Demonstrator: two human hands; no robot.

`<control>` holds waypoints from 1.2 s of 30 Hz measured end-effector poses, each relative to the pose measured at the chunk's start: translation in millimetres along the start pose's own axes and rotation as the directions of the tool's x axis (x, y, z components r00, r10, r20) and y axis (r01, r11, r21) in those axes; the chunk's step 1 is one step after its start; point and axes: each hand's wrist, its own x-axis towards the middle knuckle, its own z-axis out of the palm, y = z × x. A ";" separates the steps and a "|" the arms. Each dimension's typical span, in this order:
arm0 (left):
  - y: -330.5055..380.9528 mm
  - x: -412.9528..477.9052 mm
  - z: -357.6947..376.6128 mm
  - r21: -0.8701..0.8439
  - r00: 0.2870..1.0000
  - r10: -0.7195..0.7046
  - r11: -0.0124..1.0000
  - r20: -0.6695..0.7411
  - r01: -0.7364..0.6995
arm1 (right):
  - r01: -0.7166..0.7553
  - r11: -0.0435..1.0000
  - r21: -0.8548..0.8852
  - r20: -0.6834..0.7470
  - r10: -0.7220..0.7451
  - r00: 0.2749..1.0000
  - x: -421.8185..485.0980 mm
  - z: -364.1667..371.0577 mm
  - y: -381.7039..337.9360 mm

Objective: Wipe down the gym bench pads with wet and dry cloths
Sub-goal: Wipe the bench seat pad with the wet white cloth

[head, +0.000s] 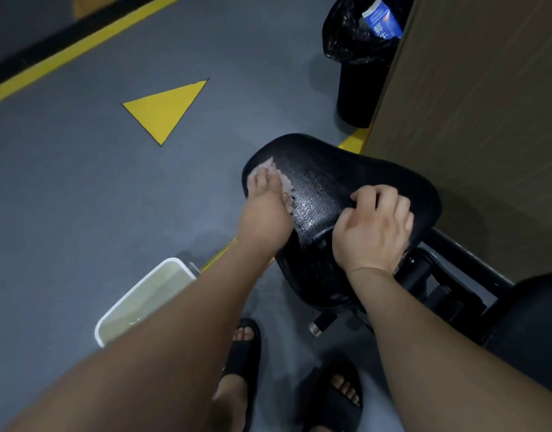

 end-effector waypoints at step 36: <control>-0.8 -33.3 -5.8 -0.142 0.992 -0.081 0.985 0.094 0.094 | 0.008 1.000 -0.012 -0.053 -0.008 0.999 -2.8 2.4 0.2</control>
